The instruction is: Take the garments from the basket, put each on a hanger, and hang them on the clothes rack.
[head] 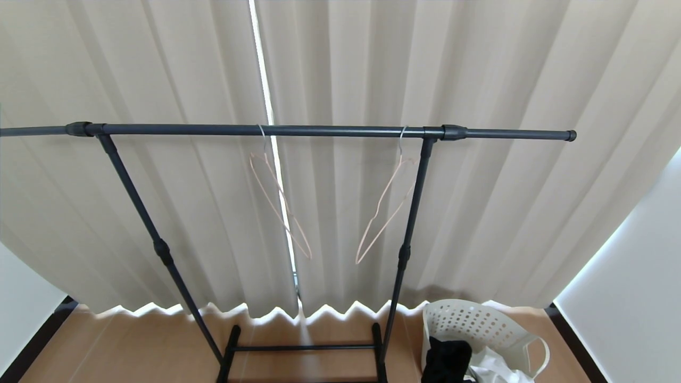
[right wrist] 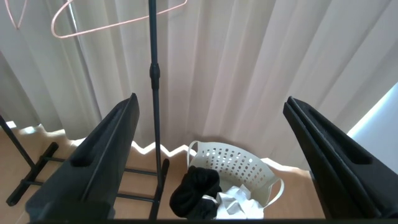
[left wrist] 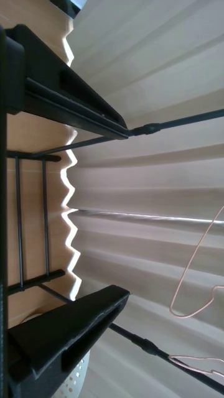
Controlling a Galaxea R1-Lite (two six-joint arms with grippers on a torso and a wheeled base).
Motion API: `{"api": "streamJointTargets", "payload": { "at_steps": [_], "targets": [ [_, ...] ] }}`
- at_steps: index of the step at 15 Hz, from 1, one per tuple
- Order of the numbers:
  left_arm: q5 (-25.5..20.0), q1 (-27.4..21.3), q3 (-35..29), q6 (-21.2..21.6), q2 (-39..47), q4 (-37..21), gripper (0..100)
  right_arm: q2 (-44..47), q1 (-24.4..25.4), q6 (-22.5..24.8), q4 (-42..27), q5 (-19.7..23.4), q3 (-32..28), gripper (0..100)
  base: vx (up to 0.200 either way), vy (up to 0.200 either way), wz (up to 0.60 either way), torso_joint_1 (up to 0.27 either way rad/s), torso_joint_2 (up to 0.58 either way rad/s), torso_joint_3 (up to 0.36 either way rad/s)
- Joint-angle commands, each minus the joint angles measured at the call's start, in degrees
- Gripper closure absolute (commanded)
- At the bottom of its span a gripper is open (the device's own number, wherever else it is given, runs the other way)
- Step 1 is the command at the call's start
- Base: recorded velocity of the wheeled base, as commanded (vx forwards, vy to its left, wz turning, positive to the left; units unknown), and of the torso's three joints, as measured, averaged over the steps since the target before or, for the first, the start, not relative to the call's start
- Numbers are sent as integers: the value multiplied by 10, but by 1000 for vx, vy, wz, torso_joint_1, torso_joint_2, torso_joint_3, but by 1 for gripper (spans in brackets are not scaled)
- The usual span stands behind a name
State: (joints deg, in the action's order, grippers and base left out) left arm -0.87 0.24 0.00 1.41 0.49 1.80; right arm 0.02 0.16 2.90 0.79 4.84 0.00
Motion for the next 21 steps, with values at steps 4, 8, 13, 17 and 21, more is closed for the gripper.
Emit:
{"api": "streamJointTargets", "payload": {
  "at_steps": [4, 8, 13, 17, 21],
  "targets": [
    [3, 0, 0, -4, 0, 1, 0, 0, 0, -3, 1, 0, 0, 0, 0, 0, 0, -145, 339, 187],
    [3, 0, 0, -5, 0, 0, 0, 0, 0, -4, 1, -1, 0, 0, 0, 0, 0, -156, 354, 195],
    [3, 0, 0, -4, 0, 0, 0, 0, 0, -8, 1, -2, 0, 0, 0, 0, 0, -165, 380, 206],
    [2, 0, 0, -4, 1, 0, 0, 1, 0, -8, 1, -2, 0, 0, 0, 0, 0, -203, 481, 270],
    [5, 0, 0, -6, 1, 1, 0, 1, 0, -5, 1, -1, 0, 0, 0, 0, 0, -220, 548, 323]
  ]
}}
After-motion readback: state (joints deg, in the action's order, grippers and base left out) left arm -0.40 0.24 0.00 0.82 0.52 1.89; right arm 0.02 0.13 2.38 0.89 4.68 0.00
